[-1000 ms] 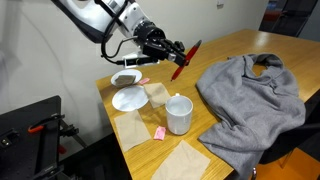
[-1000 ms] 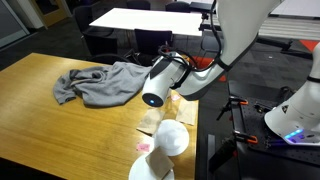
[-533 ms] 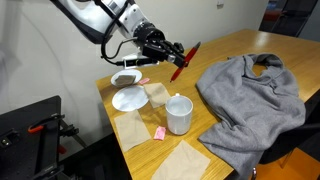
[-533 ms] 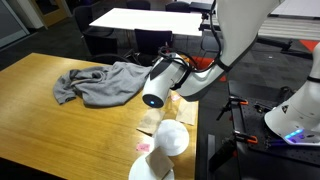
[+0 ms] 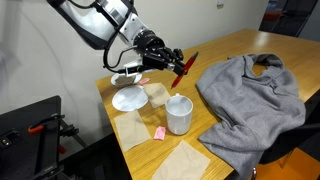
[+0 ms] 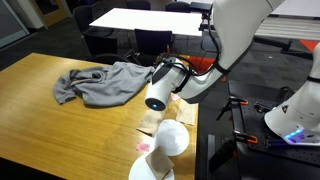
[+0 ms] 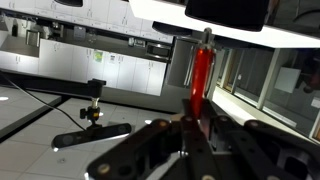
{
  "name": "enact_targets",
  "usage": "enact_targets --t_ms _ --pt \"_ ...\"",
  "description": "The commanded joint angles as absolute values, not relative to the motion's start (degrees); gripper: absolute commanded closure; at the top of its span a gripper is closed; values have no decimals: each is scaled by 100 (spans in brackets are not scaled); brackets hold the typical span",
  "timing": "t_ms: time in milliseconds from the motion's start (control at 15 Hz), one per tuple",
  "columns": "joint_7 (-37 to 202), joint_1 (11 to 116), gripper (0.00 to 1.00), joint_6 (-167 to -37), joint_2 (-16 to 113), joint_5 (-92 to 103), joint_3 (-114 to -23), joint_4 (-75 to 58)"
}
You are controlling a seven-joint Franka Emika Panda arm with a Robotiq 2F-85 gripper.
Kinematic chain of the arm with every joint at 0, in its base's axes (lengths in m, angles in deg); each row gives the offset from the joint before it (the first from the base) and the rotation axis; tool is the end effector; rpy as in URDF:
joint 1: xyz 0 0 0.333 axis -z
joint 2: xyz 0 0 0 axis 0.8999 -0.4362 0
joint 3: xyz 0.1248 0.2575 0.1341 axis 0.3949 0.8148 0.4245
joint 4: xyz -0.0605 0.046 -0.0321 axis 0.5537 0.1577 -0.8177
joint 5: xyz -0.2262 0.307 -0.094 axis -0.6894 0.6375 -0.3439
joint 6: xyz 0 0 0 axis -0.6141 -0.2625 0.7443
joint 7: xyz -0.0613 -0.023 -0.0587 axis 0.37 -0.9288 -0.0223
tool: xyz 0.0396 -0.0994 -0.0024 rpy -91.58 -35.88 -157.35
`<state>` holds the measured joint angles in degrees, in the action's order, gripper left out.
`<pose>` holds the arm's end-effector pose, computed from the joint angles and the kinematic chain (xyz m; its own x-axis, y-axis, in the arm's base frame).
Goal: Put the red pen inside the white mug
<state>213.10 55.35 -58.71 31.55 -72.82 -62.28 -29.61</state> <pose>0.5647 0.0049 0.1865 0.2192 -0.1132 0.9691 -0.9733 -0.0945 0.2091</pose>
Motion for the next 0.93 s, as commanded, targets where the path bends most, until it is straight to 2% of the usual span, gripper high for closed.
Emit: enact_targets --t_ms 0,867 --pt "21591 5662 97 -5977 3030 -7551 -6166 -3005" --pt "21792 5657 97 -6038 2280 -8027 -6007 -2675"
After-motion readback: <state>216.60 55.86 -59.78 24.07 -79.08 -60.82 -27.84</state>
